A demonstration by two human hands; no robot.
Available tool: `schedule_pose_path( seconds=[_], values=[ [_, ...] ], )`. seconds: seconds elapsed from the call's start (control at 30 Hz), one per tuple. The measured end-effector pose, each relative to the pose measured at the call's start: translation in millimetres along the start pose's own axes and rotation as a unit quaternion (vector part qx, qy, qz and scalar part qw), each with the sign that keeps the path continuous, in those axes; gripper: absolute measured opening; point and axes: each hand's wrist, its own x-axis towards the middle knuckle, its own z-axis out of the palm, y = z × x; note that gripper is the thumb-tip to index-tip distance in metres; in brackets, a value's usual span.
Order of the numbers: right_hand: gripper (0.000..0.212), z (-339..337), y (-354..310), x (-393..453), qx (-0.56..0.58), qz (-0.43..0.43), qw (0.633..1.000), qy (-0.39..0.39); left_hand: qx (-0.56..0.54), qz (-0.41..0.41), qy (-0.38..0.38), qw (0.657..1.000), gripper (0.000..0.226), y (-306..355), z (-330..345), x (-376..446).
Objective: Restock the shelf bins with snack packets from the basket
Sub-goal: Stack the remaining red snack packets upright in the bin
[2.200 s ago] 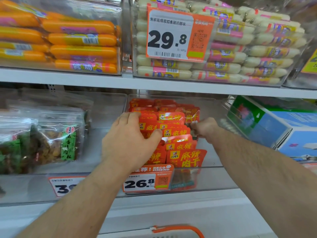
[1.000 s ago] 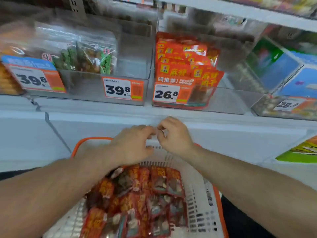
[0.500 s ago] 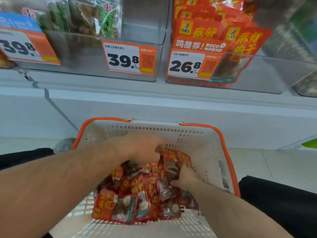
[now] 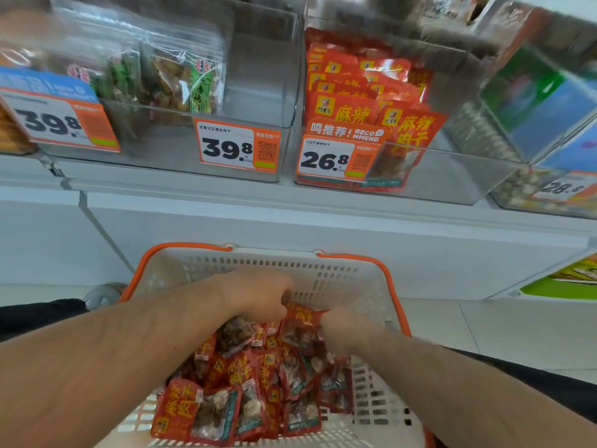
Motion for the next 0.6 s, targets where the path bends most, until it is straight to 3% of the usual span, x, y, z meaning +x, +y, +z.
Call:
schedule_pose_path(
  seconds=[0.13, 0.23, 0.37, 0.43, 0.53, 0.6],
  values=[
    [0.033, -65, 6, -30, 0.06, -0.053, 0.996, 0.038, -0.004, 0.011, 0.081, 0.997, 0.053, 3, 3, -6],
    [0.025, -112, 8, -63, 0.091, -0.106, 0.989, 0.043, -0.015, 0.017, 0.132, 0.991, 0.066, 5, 3, -10],
    [0.033, -149, 13, -104, 0.173, -0.142, 0.97, 0.096, -0.07, 0.052, 0.225, 0.97, 0.022, 12, -4, -21],
    [0.014, -157, 19, -124, 0.239, -0.151, 0.956, 0.077, -0.057, 0.06, 0.271, 0.959, 0.017, 11, -9, -28],
    [0.036, -159, 32, -146, 0.443, -0.121, 0.884, 0.091, -0.023, 0.125, 0.366, 0.922, 0.013, 7, -16, -34],
    [0.023, -159, 37, -151, 0.549, -0.079, 0.809, 0.196, 0.018, 0.191, 0.45, 0.872, 0.017, 6, -25, -37]
  ],
)
